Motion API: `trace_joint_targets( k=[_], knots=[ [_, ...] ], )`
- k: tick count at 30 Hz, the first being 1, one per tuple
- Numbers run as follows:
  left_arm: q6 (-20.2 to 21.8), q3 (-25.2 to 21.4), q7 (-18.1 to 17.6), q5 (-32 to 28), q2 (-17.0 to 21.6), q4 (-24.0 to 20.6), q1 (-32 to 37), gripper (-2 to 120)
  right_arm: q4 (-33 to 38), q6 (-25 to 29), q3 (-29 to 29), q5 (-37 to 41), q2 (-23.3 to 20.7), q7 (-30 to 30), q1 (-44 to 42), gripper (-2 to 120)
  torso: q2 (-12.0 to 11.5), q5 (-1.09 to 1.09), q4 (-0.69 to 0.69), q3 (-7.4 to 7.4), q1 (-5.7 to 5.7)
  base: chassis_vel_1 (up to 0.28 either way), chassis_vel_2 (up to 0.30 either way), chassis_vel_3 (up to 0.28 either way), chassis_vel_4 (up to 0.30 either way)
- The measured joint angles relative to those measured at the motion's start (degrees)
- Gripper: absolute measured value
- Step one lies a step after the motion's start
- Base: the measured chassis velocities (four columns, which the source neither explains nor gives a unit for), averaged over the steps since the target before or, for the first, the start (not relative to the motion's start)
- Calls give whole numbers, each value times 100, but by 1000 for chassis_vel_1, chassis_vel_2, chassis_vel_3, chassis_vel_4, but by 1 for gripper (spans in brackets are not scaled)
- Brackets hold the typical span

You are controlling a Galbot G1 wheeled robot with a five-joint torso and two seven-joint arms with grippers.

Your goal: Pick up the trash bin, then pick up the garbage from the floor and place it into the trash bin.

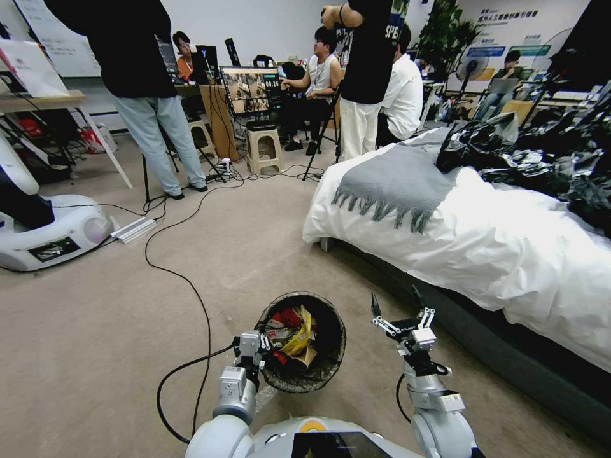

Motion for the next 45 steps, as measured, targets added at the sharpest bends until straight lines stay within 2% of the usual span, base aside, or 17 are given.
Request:
trace_joint_targets(
  k=[18,45],
  knots=[
    [12,-5,10,-19,10,-47,-10,0,-59,-24,40,53,-29,-14,86,100,0,0,1,0,0,53,56,47,51],
    [15,-22,20,-41,23,-136,-1,0,-122,-65,-8,42,-49,-62,107,100,0,0,0,-1,0,121,118,119,120]
  ],
)
